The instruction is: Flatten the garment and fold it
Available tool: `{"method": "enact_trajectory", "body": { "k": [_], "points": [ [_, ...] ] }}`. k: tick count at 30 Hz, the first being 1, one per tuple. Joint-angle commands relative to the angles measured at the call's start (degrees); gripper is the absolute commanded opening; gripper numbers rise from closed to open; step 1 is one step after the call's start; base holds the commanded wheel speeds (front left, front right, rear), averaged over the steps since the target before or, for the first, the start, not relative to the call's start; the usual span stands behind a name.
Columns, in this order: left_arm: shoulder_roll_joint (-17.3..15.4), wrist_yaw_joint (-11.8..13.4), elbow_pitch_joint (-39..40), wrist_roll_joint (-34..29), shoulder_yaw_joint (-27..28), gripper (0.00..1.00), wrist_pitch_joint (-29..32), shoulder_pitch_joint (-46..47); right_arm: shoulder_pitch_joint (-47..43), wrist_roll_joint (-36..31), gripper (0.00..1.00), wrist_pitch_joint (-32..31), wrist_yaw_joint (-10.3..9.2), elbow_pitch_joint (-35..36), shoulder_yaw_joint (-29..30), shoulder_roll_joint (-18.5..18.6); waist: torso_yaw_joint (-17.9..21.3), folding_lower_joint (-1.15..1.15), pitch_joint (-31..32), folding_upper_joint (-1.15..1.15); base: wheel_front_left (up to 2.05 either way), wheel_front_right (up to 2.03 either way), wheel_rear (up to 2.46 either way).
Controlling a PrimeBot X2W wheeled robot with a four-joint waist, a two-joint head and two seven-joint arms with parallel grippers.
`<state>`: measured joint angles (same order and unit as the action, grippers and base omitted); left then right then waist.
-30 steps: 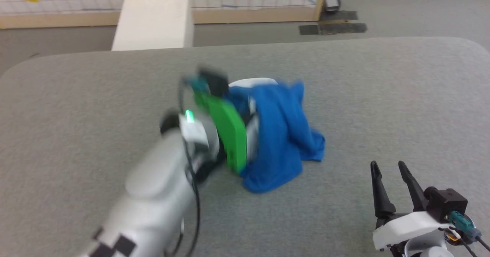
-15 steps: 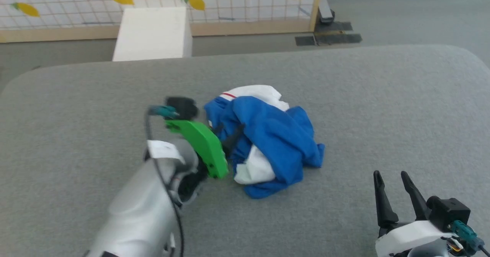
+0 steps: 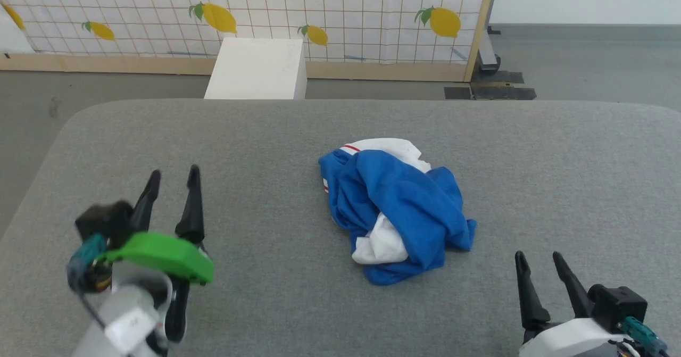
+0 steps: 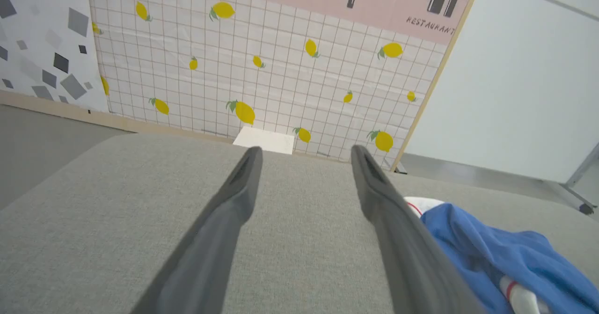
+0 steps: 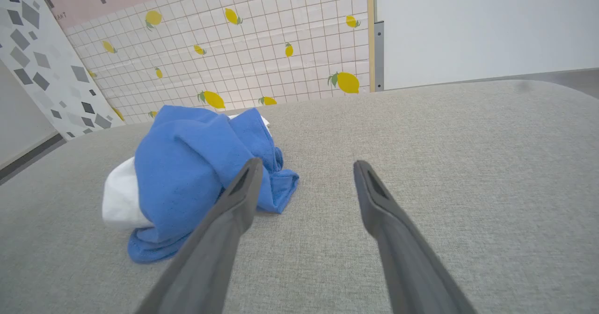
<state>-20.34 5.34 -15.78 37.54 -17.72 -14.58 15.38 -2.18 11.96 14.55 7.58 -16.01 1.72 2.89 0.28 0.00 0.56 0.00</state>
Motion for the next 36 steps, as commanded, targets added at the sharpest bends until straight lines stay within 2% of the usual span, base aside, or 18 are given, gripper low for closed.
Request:
{"method": "enact_trajectory", "body": {
  "k": [1, 6, 9, 15, 18, 22, 23, 24, 26, 30, 36],
  "points": [
    [1.49, 0.21, 2.23, -2.61, 2.03, 1.0, -0.38, -3.03, -0.41, -0.34, 1.0, -0.81, -0.09, -0.37, -0.19, -0.02, -0.26, 0.0, -0.19, 0.0, 0.0, 0.0, 0.0],
    [6.6, -0.99, 7.29, -9.41, 7.15, 1.0, -0.4, -11.4, 2.03, 0.71, 1.0, -6.73, -0.09, -1.89, -0.27, -0.02, -0.66, 0.0, -1.03, 0.0, 0.0, 0.0, 0.0],
    [9.59, -2.21, 8.84, -12.04, 9.87, 1.0, -0.4, -13.96, 6.39, 0.63, 1.0, -14.11, -0.09, -2.85, -1.0, -0.02, -0.97, 0.0, -2.0, 0.0, 0.0, 0.0, 0.0],
    [12.15, -5.79, 9.46, -16.62, 12.5, 1.0, -0.41, -13.33, 17.57, -4.85, 1.0, -35.88, -0.09, -6.54, -4.2, -0.02, -2.39, 0.0, -5.56, 0.0, 0.0, 0.0, 0.0],
    [13.06, -7.22, 9.52, -18.33, 13.66, 1.0, -0.41, -11.83, 21.94, -8.44, 1.0, -41.79, -0.09, -7.51, -6.05, 0.93, -3.31, 0.0, -7.53, 0.0, 0.0, 0.0, 0.0],
    [14.25, -8.85, 9.54, -20.04, 15.1, 1.0, -0.41, -9.99, 24.87, -9.4, 1.0, -47.01, -0.09, -10.55, -8.44, 1.15, -4.36, 0.0, -9.87, 0.0, 0.0, 0.0, 0.0],
    [14.54, -9.2, 9.41, -20.39, 15.46, 1.0, -0.41, -9.66, 25.24, -9.15, 0.91, -48.08, -0.09, -11.5, -8.73, 1.13, -4.57, 0.0, -10.34, 0.0, 0.0, 0.0, 0.0],
    [14.75, -9.45, 9.3, -20.64, 15.79, 1.0, -0.41, -9.46, 25.55, -9.0, 0.4, -48.53, -0.09, -12.0, -8.97, 1.13, -4.65, 0.0, -10.62, 0.0, 0.0, 0.0, 0.0],
    [15.18, -9.95, 9.07, -21.11, 16.56, 1.0, -0.41, -9.16, 26.15, -8.02, 0.0, -47.56, -0.09, -12.14, -9.26, 1.06, -4.64, 0.0, -11.01, 0.0, 0.0, 0.0, 0.0],
    [15.87, -10.63, 8.6, -21.84, 18.14, 1.0, -0.41, -9.2, 26.8, -5.64, 0.0, -44.15, -0.09, -10.64, -7.89, 1.9, -3.72, 0.0, -10.8, 0.0, 0.0, 0.0, 0.0],
    [16.64, -11.37, 7.49, -22.55, 19.37, 1.0, -0.41, -9.52, 24.6, -4.77, 0.0, -39.28, -0.09, -4.54, 4.35, 5.72, -1.89, 0.0, -9.09, 0.0, 0.0, 0.0, 0.0]
  ]
}}
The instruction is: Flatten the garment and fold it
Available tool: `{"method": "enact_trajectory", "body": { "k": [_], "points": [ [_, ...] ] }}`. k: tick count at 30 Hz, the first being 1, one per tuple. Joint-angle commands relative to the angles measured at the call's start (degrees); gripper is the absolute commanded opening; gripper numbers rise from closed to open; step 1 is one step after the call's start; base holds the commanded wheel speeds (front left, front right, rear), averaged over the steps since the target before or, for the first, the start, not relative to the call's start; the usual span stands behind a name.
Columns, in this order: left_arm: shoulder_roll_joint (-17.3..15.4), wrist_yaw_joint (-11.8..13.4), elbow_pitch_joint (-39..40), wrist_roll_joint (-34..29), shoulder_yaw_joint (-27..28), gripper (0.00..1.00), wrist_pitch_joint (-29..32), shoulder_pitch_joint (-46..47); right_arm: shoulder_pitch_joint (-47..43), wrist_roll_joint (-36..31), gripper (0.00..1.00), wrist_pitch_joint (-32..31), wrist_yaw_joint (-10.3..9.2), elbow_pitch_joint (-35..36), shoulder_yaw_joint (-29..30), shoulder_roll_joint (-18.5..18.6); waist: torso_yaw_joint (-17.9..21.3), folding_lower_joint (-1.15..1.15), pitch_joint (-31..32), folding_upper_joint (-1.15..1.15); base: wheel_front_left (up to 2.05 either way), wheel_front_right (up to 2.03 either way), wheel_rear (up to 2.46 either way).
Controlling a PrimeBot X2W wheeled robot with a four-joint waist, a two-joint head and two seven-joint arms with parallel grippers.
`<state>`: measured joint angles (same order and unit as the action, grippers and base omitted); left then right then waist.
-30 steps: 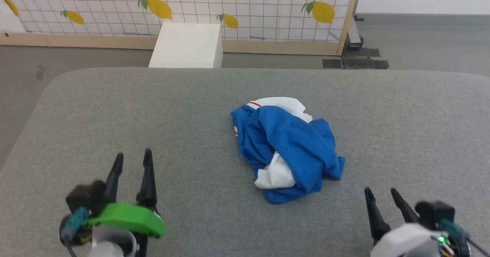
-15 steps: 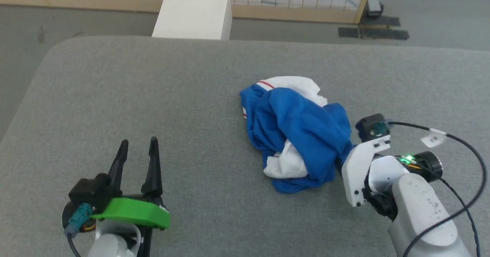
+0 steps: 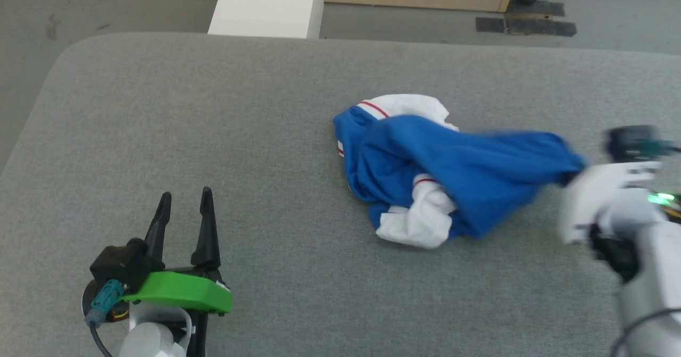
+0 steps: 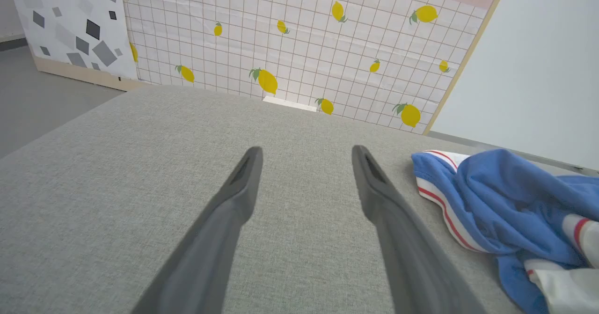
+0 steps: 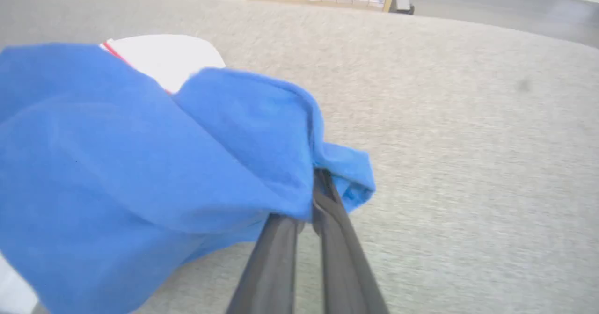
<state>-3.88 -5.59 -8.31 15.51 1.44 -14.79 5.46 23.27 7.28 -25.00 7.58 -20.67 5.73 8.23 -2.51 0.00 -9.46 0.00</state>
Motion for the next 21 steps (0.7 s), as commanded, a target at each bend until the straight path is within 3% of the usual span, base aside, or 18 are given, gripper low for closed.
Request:
{"method": "enact_trajectory", "body": {
  "k": [1, 6, 10, 11, 12, 13, 21],
  "points": [
    [0.29, -0.55, -0.13, -0.62, 0.29, 1.0, -0.2, 0.34, -2.06, -0.58, 0.0, -0.1, -0.09, 0.96, 3.39, 1.08, 1.13, 0.0, 1.21, 0.0, 0.0, 0.0, 0.0],
    [0.67, -0.89, -1.0, -0.55, 0.24, 1.0, -0.2, -0.05, -10.6, -4.27, 0.0, -5.34, -0.09, 3.31, 15.56, 1.23, 1.33, 0.0, 2.01, 0.0, 0.0, 0.0, 0.0],
    [0.8, -1.01, -2.07, -0.41, 0.54, 1.0, -0.2, -0.61, -15.77, -5.4, 0.0, -8.26, -0.09, 4.44, 19.38, -1.6, 1.82, 0.0, 2.45, 0.0, 0.0, 0.0, 0.0],
    [0.82, -1.03, -2.2, -0.42, 0.65, 1.0, -0.2, -0.76, -16.17, -4.85, 0.09, -7.67, -0.09, 4.93, 19.33, -2.15, 1.99, 0.0, 2.55, 0.0, 0.0, 0.0, 0.0],
    [0.85, -1.05, -2.53, -0.31, 0.74, 1.0, -0.2, -0.97, -16.37, -4.03, 0.58, -6.55, -0.09, 5.63, 19.3, -2.75, 2.22, 0.0, 2.69, 0.0, 0.0, 0.0, 0.0],
    [0.86, -1.06, -2.75, -0.27, 0.81, 1.0, -0.2, -1.09, -16.32, -3.18, 1.0, -5.12, -0.09, 6.38, 19.04, -3.14, 2.41, 0.0, 2.88, 0.0, 0.0, 0.0, 0.0],
    [0.95, -1.25, -5.81, 2.43, -0.59, 1.0, 0.66, 3.55, -15.08, 3.42, 1.0, 11.7, -0.09, 14.93, 23.57, -5.25, 4.55, 0.0, 3.78, 0.0, 0.0, 0.0, 0.0]
  ]
}}
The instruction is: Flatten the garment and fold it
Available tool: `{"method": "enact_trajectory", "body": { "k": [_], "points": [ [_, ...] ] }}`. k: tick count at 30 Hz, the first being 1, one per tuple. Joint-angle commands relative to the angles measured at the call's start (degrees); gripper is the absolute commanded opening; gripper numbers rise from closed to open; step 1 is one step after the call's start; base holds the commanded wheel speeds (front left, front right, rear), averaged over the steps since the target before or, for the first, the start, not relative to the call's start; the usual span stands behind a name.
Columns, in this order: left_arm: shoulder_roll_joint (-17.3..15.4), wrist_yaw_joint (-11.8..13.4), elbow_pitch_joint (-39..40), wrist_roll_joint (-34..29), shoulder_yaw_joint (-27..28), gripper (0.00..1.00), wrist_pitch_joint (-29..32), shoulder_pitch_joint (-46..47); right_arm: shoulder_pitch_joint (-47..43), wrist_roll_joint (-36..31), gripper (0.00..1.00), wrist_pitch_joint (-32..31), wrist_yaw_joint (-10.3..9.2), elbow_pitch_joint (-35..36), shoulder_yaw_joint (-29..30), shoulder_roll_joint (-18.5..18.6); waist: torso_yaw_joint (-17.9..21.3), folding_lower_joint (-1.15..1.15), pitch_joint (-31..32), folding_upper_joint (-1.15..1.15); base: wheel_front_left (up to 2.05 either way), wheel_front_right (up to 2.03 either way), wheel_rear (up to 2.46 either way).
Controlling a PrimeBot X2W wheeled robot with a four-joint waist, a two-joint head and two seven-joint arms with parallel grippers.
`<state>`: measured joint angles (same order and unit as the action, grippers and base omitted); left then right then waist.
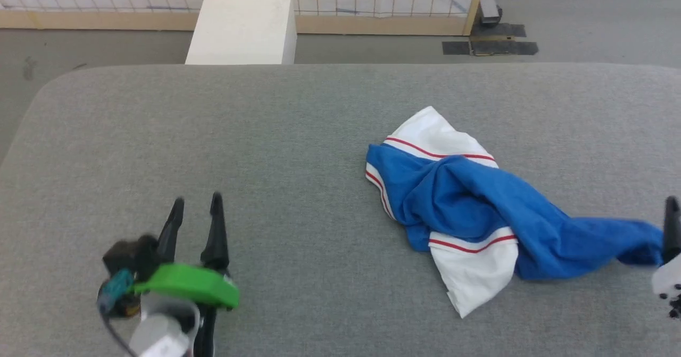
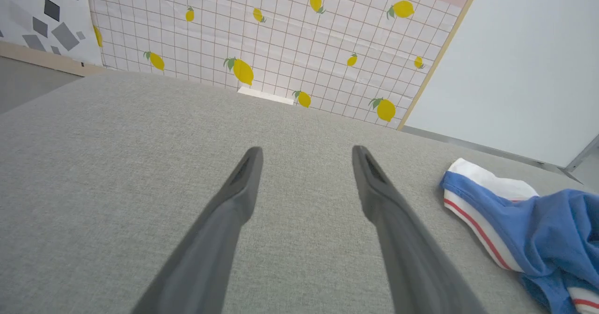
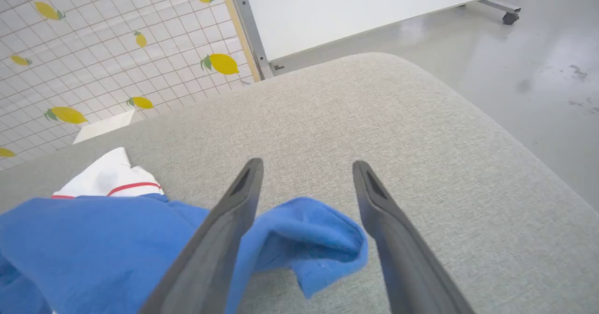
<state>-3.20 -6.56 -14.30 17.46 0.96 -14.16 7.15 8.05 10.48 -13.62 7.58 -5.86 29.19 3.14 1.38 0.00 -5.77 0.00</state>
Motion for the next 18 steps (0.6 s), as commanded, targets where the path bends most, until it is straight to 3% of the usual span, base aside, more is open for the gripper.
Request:
{"method": "enact_trajectory", "body": {
  "k": [1, 7, 10, 15, 18],
  "points": [
    [0.28, -0.3, -0.25, 0.84, -0.71, 1.0, 1.09, 3.83, -0.08, 0.82, 1.0, 1.44, -0.09, 0.57, 0.44, -0.2, 1.2, 0.0, -0.18, 0.0, 0.0, 0.0, 0.0],
    [0.3, -0.49, -5.25, 2.11, -6.21, 1.0, 13.29, 19.24, -1.34, 2.48, 1.0, 3.73, -0.09, 0.77, -1.16, -0.24, 4.85, 0.0, -3.08, 0.0, 0.0, 0.0, 0.0],
    [0.31, -0.16, -10.72, 4.32, -10.13, 1.0, 24.12, 26.82, -1.33, 2.77, 1.0, 4.28, -0.09, 0.38, -3.11, -0.24, 7.06, 0.0, -5.11, 0.0, 0.0, 0.0, 0.0],
    [0.31, 2.18, -19.53, 4.87, -17.13, 1.0, 40.74, 36.64, -0.26, 4.22, 1.0, 5.41, -0.09, -1.32, -7.24, -0.25, 11.22, 0.0, -8.99, 0.0, 0.0, 0.0, 0.0],
    [0.27, 2.94, -23.31, 3.18, -19.71, 1.0, 45.98, 39.65, 0.29, 4.84, 1.0, 6.18, -0.09, -2.55, -9.1, -0.25, 13.09, 0.0, -10.64, 0.0, 0.0, 0.0, 0.0]
  ]
}}
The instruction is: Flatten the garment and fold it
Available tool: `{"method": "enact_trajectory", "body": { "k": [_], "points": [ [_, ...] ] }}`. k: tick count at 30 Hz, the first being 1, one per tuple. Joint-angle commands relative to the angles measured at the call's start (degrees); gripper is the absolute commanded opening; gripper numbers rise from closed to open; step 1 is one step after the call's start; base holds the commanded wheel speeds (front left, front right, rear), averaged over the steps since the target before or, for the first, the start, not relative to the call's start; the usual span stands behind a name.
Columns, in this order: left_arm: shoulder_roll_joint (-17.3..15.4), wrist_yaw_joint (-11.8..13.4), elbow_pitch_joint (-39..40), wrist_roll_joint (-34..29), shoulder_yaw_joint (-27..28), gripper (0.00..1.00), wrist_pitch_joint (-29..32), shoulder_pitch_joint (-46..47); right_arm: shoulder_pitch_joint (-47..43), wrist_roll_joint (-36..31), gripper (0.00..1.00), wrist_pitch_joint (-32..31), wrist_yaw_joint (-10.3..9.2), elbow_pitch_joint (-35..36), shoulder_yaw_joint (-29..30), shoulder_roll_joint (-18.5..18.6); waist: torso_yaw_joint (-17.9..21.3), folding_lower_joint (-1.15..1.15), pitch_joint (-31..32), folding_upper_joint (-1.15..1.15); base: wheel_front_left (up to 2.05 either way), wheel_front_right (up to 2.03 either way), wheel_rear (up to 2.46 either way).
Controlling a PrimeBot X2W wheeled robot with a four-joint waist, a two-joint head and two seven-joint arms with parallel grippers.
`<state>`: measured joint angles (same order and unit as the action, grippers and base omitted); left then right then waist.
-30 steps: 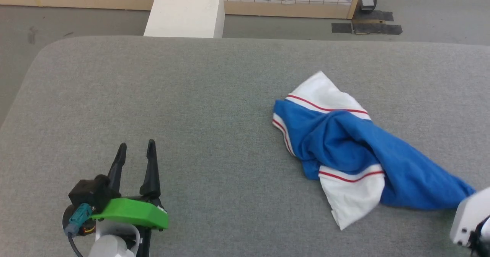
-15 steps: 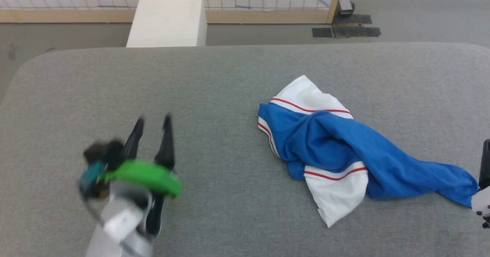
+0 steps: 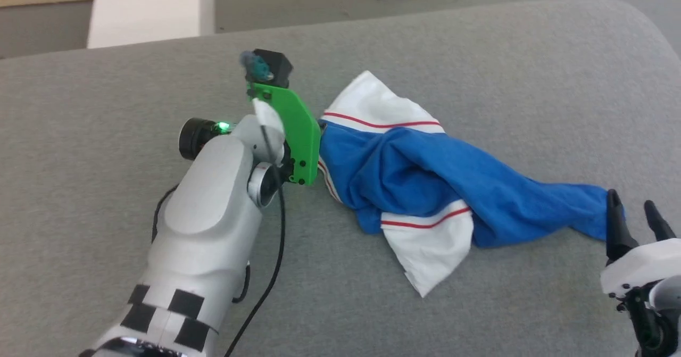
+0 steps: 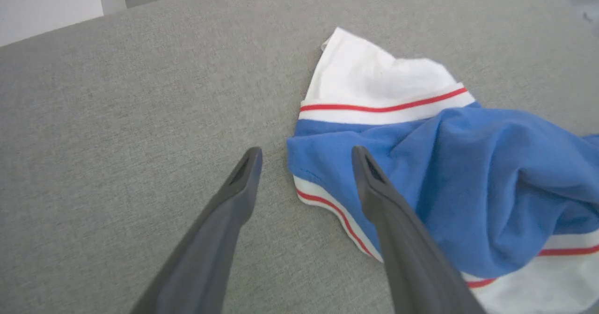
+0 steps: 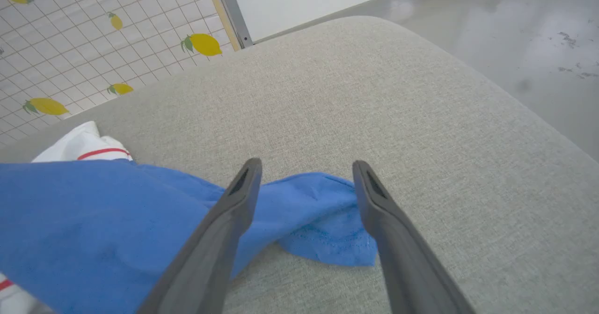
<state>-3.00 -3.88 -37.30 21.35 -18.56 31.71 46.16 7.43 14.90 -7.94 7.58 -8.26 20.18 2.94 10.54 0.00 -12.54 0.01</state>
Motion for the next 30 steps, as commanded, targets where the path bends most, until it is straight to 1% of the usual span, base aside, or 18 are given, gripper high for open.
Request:
{"method": "enact_trajectory", "body": {
  "k": [1, 4, 7, 8, 9, 10, 13, 17, 20, 23, 26, 28, 30],
  "points": [
    [-0.1, 0.63, -1.61, -1.29, -0.73, 1.0, 1.27, 1.39, 1.07, 0.57, 1.0, 0.82, -0.09, -0.6, -0.65, -0.05, 4.54, 0.0, -4.36, -0.01, 0.0, 0.0, 0.0],
    [-1.04, 1.52, -4.8, -3.09, -2.33, 1.0, 3.61, 2.26, 1.44, 0.82, 1.0, 1.67, -0.09, -1.55, -1.78, -0.06, 5.76, 0.0, -5.28, -0.01, 0.0, 0.0, 0.0],
    [-1.02, 0.99, -6.56, -2.83, -2.92, 1.0, 4.33, 1.7, 1.63, 0.75, 1.0, 2.13, -0.09, -2.03, -1.77, -0.06, 5.87, 0.0, -5.71, -0.01, 0.0, 0.0, 0.0],
    [-0.95, 0.69, -6.87, -2.36, -2.91, 0.54, 4.05, 1.33, 1.69, 0.6, 1.0, 2.24, -0.09, -2.13, -1.55, -0.06, 5.66, 0.0, -5.74, -0.01, 0.0, 0.0, 0.0],
    [-0.9, 0.23, -6.95, -2.23, -3.22, 0.22, 3.52, 1.09, 1.72, 0.33, 1.0, 2.3, -0.09, -2.13, -1.28, -0.06, 5.32, 0.0, -5.7, -0.01, 0.0, 0.0, 0.0],
    [-0.82, -0.3, -6.98, -1.73, -3.32, 0.0, 2.67, 0.76, 1.82, 0.09, 1.0, 2.28, -0.09, -2.14, -0.97, -0.06, 4.89, 0.0, -5.63, -0.01, 0.0, 0.0, 0.0],
    [-0.59, -1.3, -6.63, 0.28, -2.74, 0.0, -0.53, 0.03, 2.14, -0.42, 1.0, 2.12, -0.09, -2.14, -0.53, -0.06, 3.37, 0.0, -4.7, -0.01, 0.0, 0.0, 0.0],
    [-0.3, -2.17, -4.0, 5.01, 0.18, 0.0, -6.52, -0.74, 2.14, -1.56, 1.0, 1.51, -0.09, -1.99, -0.08, -0.06, 0.17, 0.0, -2.06, -0.01, 0.0, 0.0, 0.0],
    [-0.53, -2.55, 0.14, 8.71, 3.51, 0.0, -11.48, -2.31, 1.74, -2.25, 1.0, 0.8, -0.09, -1.88, 0.28, -0.06, -2.87, 0.0, 0.35, -0.01, 0.0, 0.0, 0.0],
    [-2.19, -2.42, 5.07, 11.27, 6.89, 0.0, -14.6, -5.43, 1.04, -2.72, 1.0, 0.2, -0.09, -1.64, 0.73, -0.06, -6.19, 0.0, 2.48, -0.01, 0.0, 0.0, 0.0],
    [-4.47, -0.79, 10.86, 13.08, 10.19, 0.0, -15.66, -11.21, 0.07, -2.98, 1.0, -0.49, -0.09, -1.49, 0.93, -0.06, -9.75, 0.0, 4.4, -0.01, 0.0, 0.0, 0.0],
    [-6.18, 1.48, 13.98, 13.71, 12.31, 0.0, -15.28, -16.36, -0.27, -2.93, 1.0, -0.81, -0.09, -1.4, 0.59, -0.06, -11.43, 0.0, 5.37, -0.01, 0.0, 0.0, 0.0],
    [-7.04, 3.7, 16.13, 14.9, 14.33, 0.0, -14.28, -22.17, -0.49, -2.82, 1.0, -1.02, -0.09, -1.31, 0.27, -0.06, -12.82, 0.0, 6.05, -0.01, 0.0, 0.0, 0.0]
  ]
}}
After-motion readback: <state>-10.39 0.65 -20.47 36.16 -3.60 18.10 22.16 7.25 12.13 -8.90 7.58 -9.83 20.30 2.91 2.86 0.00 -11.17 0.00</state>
